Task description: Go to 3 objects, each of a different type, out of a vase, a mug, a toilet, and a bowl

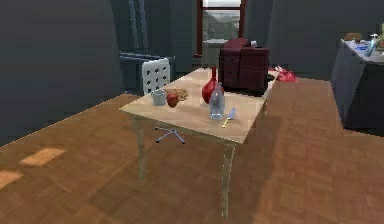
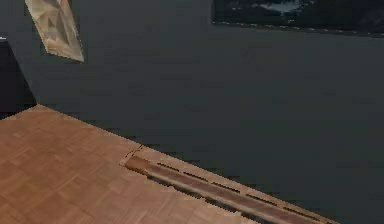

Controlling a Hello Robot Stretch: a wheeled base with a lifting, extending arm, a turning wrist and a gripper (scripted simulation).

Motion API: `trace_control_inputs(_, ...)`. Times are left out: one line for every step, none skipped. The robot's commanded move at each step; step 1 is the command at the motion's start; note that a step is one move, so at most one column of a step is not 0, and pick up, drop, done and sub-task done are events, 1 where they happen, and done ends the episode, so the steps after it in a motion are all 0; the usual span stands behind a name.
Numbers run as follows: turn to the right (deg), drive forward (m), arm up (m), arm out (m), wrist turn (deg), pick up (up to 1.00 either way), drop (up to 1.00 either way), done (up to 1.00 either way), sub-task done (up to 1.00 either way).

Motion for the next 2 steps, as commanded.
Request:
trace_control_inputs(0.0, 0.65, 0.0, 0.0, 0.0, 0.0, 0.0, 0.0, 0.0)
trace_control_inputs(-15.0, 0.0, 0.0, 0.0, 0.0, 0.0, 0.0, 0.0, 0.0)
